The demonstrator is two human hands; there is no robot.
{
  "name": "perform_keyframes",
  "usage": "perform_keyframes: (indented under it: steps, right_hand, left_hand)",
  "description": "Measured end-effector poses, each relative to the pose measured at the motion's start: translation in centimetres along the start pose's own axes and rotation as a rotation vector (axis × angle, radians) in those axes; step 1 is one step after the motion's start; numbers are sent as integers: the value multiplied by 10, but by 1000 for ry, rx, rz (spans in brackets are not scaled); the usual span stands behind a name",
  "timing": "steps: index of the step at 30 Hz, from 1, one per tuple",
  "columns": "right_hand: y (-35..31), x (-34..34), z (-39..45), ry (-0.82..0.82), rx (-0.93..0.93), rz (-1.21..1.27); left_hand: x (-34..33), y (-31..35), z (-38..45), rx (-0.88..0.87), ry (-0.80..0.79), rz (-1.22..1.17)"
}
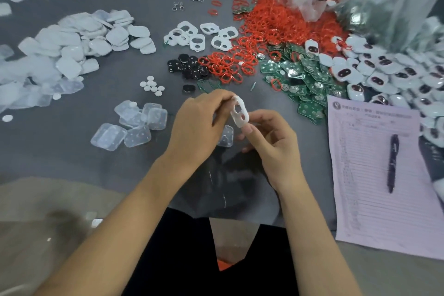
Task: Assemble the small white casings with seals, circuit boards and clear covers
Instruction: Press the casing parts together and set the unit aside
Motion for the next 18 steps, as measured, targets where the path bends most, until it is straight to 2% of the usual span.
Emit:
perform_keyframes:
  steps: [7, 12, 15, 18]
  right_hand:
    - [6, 1, 0, -52, -24, 10]
    - [5, -3, -5, -160, 27, -4]
    - [6, 0, -6, -116, 18, 9]
    - [9, 4, -6, -45, -4, 40]
  left_hand:
    - [-4, -6, -5, 13, -93, -194]
    - [4, -10, -19, -3, -154, -101]
    - [12, -13, -36, 18, -171, -105]
    - [5, -22, -63, 97, -341, -88]
Point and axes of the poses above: each hand's wrist, its own z-axis towards the middle knuckle, its own x-axis out of the back of the hand, y = z × x, the point moved 7 cm from there along z, towards the middle knuckle, and after that the axes turned 12 degrees about -y, right-handed, at the moved point
